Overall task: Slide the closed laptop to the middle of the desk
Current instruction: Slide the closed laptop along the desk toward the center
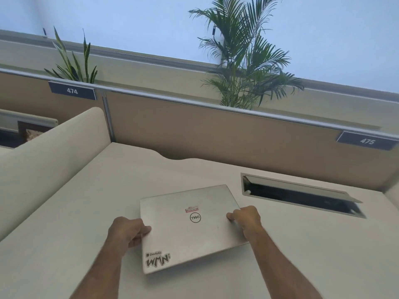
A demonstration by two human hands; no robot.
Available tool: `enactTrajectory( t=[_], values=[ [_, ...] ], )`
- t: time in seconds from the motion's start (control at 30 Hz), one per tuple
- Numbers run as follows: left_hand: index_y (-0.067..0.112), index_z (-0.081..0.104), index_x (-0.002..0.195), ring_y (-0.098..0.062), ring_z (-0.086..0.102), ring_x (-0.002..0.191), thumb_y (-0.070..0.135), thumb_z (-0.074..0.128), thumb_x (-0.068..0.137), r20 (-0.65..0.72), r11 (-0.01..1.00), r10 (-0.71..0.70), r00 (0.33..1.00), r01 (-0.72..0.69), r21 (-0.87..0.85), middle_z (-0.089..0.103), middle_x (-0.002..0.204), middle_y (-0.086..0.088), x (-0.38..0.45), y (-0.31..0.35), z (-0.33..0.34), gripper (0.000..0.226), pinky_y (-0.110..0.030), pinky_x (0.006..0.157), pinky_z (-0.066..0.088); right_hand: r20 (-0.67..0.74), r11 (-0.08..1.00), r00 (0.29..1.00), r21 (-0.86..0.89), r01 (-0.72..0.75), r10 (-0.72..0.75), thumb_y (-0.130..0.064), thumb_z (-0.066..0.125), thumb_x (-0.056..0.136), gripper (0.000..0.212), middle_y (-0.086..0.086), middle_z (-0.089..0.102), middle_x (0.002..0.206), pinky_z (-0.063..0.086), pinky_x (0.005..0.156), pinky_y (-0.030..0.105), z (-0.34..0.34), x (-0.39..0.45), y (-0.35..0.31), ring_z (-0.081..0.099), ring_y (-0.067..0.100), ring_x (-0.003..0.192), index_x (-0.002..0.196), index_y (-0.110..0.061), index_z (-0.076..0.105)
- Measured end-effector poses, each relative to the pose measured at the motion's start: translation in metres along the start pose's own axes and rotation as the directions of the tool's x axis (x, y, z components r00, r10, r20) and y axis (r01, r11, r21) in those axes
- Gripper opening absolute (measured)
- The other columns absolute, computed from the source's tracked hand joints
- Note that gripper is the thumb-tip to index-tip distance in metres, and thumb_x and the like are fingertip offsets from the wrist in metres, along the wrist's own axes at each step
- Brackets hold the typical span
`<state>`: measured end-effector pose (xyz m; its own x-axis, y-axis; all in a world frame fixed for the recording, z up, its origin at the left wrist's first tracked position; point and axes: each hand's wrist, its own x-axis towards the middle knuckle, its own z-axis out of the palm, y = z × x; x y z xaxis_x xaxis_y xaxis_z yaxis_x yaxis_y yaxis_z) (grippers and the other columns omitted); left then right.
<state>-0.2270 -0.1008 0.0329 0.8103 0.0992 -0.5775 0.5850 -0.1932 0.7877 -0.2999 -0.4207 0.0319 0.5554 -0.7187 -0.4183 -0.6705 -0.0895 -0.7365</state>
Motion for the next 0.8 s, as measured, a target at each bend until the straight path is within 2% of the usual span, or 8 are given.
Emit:
enactTrajectory(
  t=[0.1,0.27,0.37,0.43,0.53,0.67,0.8],
  values=[
    [-0.013,0.068,0.084,-0.033,0.067,0.070,-0.012,0.077,0.067,0.031,0.999,-0.002,1.000,0.001,0.034,0.072,0.076,-0.023,-0.013,-0.006,0.014,0.020,-0.045,0.078,0.061,-0.030,0.999,0.999,0.014,-0.029,0.030,-0.014,0.079,0.064,0.026,0.012,0.068,0.083,0.053,0.077,0.037,-0.021,-0.007,0.021,0.065,0.034,0.086,0.084,-0.003,0.065],
    [-0.014,0.068,0.083,-0.035,0.071,0.072,-0.014,0.077,0.066,0.090,0.997,-0.010,0.996,0.003,0.078,0.074,0.078,-0.025,-0.035,-0.018,0.037,0.020,-0.049,0.082,0.062,-0.078,0.997,0.995,0.043,-0.060,0.064,-0.012,0.078,0.064,0.022,0.014,0.069,0.084,0.049,0.071,0.034,-0.055,-0.020,0.052,0.065,0.035,0.087,0.078,-0.002,0.065],
    [-0.014,0.069,0.082,-0.039,0.073,0.078,-0.014,0.077,0.064,0.128,0.995,-0.018,0.992,0.005,0.104,0.075,0.080,-0.028,-0.048,-0.027,0.049,0.020,-0.050,0.082,0.062,-0.101,0.996,0.992,0.048,-0.076,0.081,-0.010,0.078,0.064,0.021,0.013,0.069,0.083,0.053,0.077,0.036,-0.072,-0.028,0.069,0.065,0.035,0.087,0.079,-0.002,0.068],
    [-0.014,0.069,0.081,-0.038,0.074,0.076,-0.014,0.078,0.063,0.152,0.993,-0.023,0.988,0.005,0.117,0.076,0.079,-0.028,-0.057,-0.033,0.056,0.021,-0.046,0.076,0.062,-0.112,0.995,0.989,0.058,-0.086,0.092,-0.010,0.079,0.064,0.021,0.010,0.069,0.081,0.055,0.080,0.038,-0.084,-0.034,0.080,0.065,0.034,0.087,0.081,-0.002,0.069],
    [-0.015,0.070,0.080,-0.035,0.072,0.067,-0.015,0.079,0.061,0.189,0.990,-0.029,0.982,0.002,0.140,0.076,0.072,-0.025,-0.067,-0.040,0.064,0.022,-0.039,0.063,0.059,-0.127,0.992,0.986,0.066,-0.103,0.111,-0.010,0.079,0.064,0.023,0.012,0.071,0.084,0.054,0.078,0.036,-0.099,-0.041,0.096,0.066,0.034,0.086,0.084,0.000,0.072],
    [-0.015,0.070,0.080,-0.037,0.074,0.070,-0.014,0.079,0.060,0.221,0.983,-0.027,0.975,-0.013,0.180,0.076,0.072,-0.026,-0.079,-0.049,0.075,0.022,-0.050,0.078,0.062,-0.153,0.990,0.980,0.076,-0.118,0.128,-0.010,0.079,0.064,0.021,0.014,0.072,0.082,0.055,0.075,0.035,-0.113,-0.049,0.116,0.067,0.034,0.084,0.082,0.000,0.074],
    [-0.015,0.068,0.082,-0.037,0.074,0.069,-0.013,0.081,0.058,0.238,0.974,-0.032,0.971,-0.023,0.223,0.075,0.068,-0.026,-0.088,-0.056,0.085,0.027,-0.057,0.088,0.059,-0.166,0.987,0.975,0.089,-0.132,0.145,-0.012,0.080,0.063,0.023,0.013,0.072,0.079,0.053,0.072,0.032,-0.122,-0.053,0.135,0.067,0.032,0.081,0.082,-0.001,0.075]
  ],
)
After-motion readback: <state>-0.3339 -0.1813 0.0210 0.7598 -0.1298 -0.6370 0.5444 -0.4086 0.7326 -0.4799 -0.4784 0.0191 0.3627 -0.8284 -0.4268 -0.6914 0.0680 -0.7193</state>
